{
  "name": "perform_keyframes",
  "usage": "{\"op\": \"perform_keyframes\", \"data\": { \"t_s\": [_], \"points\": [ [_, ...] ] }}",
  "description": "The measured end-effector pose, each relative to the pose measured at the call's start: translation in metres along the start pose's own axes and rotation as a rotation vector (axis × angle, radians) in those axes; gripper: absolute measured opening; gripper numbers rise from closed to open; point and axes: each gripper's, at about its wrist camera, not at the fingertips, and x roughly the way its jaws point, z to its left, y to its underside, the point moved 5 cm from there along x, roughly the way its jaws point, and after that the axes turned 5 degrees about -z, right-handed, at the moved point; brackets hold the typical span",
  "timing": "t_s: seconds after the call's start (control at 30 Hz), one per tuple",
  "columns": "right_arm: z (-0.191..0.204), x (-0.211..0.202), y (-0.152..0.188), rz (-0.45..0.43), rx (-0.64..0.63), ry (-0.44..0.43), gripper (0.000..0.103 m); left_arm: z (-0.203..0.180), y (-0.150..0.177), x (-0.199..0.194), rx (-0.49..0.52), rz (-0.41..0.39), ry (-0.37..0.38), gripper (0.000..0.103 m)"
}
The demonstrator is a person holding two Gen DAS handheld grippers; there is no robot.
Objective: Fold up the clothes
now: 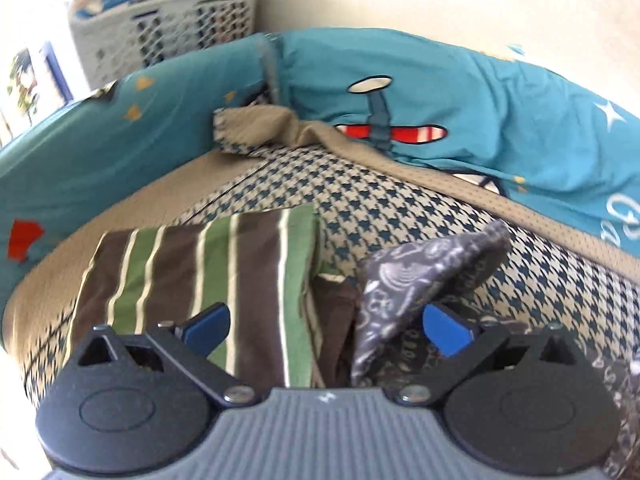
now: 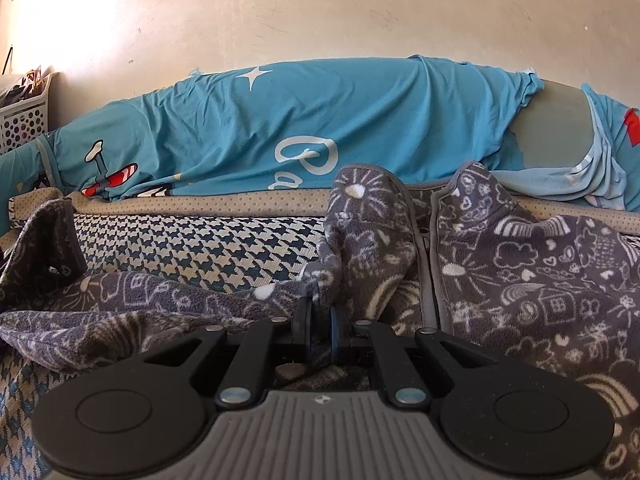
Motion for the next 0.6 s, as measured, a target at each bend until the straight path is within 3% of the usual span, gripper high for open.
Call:
{"op": "perform_keyframes", "data": {
  "t_s": [0.23,0.4,0.6],
  "points": [
    [0.000,0.000,0.000,0.000,0.003,-0.004,0.006,-0.012,-0.004,0.030,0.058,0.008,-0.025,0.097],
    [0.000,0.001,0.001,-0.002,0.003,-0.004,0.007,-0.010,-0.002,0.049,0.035,0.068,-0.004,0.082],
    [0.000,0.001,0.001,-0.002,0.004,-0.003,0.007,-0.015,0.001,0.052,0.031,0.077,0.001,0.066]
  ]
}}
